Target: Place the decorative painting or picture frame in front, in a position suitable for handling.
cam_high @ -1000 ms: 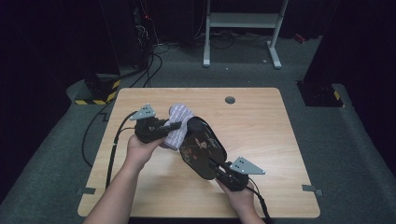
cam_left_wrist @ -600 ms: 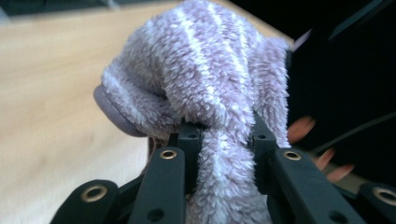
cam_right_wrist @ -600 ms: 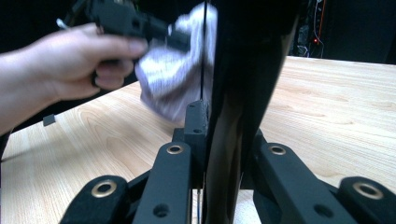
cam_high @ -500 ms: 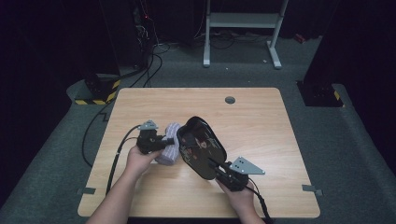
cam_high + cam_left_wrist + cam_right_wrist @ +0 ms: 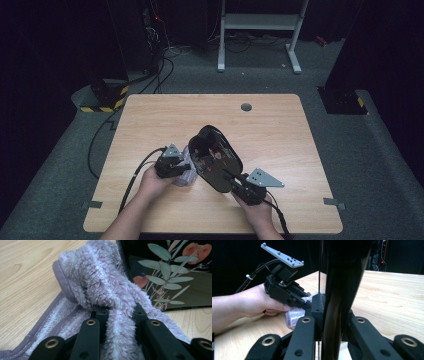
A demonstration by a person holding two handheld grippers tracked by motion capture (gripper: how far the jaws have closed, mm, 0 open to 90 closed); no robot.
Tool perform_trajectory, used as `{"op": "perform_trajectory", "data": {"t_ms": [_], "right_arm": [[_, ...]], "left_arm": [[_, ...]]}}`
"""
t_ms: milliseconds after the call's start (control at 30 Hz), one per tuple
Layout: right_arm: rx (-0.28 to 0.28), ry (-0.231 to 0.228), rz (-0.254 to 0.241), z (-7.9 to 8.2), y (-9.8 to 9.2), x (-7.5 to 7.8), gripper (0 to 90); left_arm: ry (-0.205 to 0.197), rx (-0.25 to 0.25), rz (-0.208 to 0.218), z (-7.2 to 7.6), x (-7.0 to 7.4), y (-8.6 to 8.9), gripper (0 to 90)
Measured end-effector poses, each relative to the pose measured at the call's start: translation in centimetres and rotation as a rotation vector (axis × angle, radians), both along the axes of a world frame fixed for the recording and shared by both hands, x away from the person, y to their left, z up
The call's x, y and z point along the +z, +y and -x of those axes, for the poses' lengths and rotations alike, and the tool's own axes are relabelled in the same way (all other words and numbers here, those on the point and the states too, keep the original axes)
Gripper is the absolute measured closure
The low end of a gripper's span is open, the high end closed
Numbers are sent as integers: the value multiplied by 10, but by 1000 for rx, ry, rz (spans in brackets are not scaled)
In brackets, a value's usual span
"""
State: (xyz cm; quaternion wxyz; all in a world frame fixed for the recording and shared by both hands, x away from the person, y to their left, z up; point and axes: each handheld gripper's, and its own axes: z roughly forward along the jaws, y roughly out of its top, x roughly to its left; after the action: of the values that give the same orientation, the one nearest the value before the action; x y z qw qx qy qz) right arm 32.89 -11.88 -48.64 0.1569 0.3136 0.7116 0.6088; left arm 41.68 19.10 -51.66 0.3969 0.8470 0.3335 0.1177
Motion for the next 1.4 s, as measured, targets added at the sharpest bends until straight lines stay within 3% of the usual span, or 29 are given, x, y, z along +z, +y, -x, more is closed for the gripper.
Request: {"op": "perform_trajectory", "data": {"t_ms": [167, 367, 400, 467, 567, 633, 667, 700, 767, 833, 933, 967, 1033, 1100, 1233, 1267, 1333, 1400], "right_arm": [[-3, 0, 5, 0, 0, 0, 803], [-3, 1, 7, 0, 0, 0, 803], [-3, 2, 7, 0, 0, 0, 803], [-3, 2, 7, 0, 0, 0, 803], [-3, 2, 8, 0, 0, 0, 803], [-3, 2, 8, 0, 0, 0, 803], [-2, 3, 8, 0, 0, 0, 803], [-2, 2, 8, 0, 0, 0, 803], [-1, 1, 8, 0, 0, 0, 803], [-1, 1, 8, 0, 0, 0, 803], [-2, 1, 8, 0, 0, 0, 803], [-3, 3, 7, 0, 0, 0, 803], [-4, 2, 8, 1, 1, 0, 803], [-4, 2, 9, 1, 0, 0, 803], [-1, 0, 8, 0, 0, 0, 803], [1, 0, 8, 0, 0, 0, 803], [1, -4, 10, 1, 1, 0, 803], [1, -9, 14, 1, 2, 0, 803]], "left_arm": [[32, 32, 58, -4, 3, 5, 740], [9, 85, 157, -10, 19, 17, 734], [2, 97, 195, -12, 29, 22, 734], [-8, 101, 204, -12, 35, 23, 733], [-62, 107, 275, -11, 63, 29, 734], [-88, 88, 316, -9, 77, 31, 734], [-88, 88, 316, -9, 77, 31, 734], [-114, 63, 342, -5, 92, 29, 734], [-126, 51, 353, -4, 99, 26, 733], [-153, 17, 389, -2, 117, 20, 731], [-160, 8, 376, -4, 124, 14, 730], [-135, 17, 308, -9, 124, 8, 730], [-126, 25, 287, -11, 121, 7, 731], [-81, 55, 243, -17, 106, 14, 732], [-47, 82, 178, -19, 84, 21, 731], [-53, 85, 170, -16, 71, 27, 725], [-63, 92, 180, -13, 67, 30, 715], [-120, 122, 208, -3, 60, 42, 699]]}}
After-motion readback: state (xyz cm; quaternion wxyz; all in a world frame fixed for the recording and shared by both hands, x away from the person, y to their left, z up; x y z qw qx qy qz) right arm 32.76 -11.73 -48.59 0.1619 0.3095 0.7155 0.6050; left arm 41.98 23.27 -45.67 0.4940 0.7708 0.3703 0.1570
